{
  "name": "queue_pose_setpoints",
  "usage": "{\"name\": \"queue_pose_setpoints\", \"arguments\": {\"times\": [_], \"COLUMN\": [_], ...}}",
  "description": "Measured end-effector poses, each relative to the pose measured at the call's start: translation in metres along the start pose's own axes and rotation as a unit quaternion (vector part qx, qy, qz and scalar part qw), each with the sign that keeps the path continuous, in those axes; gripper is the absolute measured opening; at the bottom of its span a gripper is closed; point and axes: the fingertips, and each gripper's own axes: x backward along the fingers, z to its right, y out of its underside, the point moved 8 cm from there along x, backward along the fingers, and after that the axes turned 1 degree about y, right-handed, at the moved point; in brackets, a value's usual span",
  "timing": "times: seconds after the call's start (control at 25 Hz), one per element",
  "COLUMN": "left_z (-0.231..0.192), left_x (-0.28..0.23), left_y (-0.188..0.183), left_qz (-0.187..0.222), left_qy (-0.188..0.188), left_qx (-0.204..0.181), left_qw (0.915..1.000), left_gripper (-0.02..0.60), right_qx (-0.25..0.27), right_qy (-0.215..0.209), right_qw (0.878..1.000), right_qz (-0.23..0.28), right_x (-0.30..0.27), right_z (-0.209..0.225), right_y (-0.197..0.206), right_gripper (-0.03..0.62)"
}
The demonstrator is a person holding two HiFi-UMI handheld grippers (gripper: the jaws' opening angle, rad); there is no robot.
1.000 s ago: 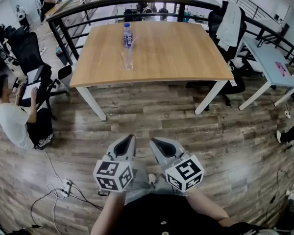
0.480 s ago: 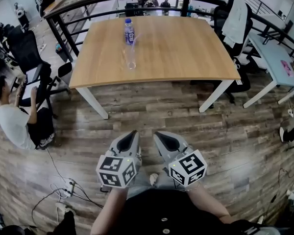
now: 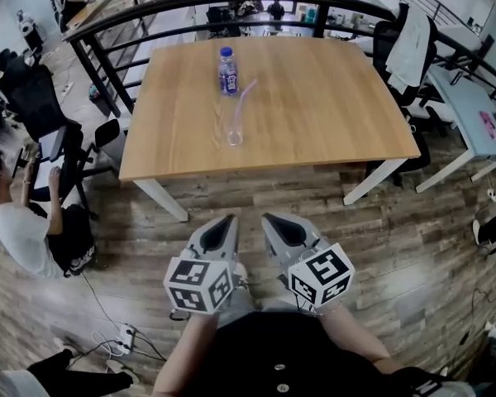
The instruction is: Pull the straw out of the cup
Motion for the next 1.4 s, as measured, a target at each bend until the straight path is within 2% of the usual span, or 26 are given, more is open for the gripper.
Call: {"name": "queue_pose_setpoints", "arguments": {"times": [0.36, 0.68, 1.04, 1.4], "left_z": [-0.081, -0.131, -0.149, -0.163], "left_x": [-0.057, -0.091, -0.109, -0.131], "left_y": [-0.051, -0.079, -0.084, -0.087], "left_qz": [-0.004, -0.010, -0.028, -0.031], "left_qy": [0.025, 0.045, 0.053, 0.038], "left_qx": [0.001, 0.002, 0.022, 0.037], "left_qw": [0.9997, 0.9989, 0.9979, 0.9981], "left_gripper": [0.021, 0.021, 0.021, 0.021], "right_qx": [-0.013, -0.027, -0.040, -0.038], "right_qy": [0.024, 0.057, 0.096, 0.094], "right_qw": [1.000, 0.998, 0.995, 0.995], "right_qz": [-0.001, 0.015, 0.006, 0.008], "right_x": [-0.097, -0.151, -0.168, -0.187], "right_z": [0.031, 0.055, 0.069, 0.103], "right_y": [-0.024, -0.040, -0.042, -0.048], "right_gripper": [-0.001, 0.000, -0.001, 0.000]}}
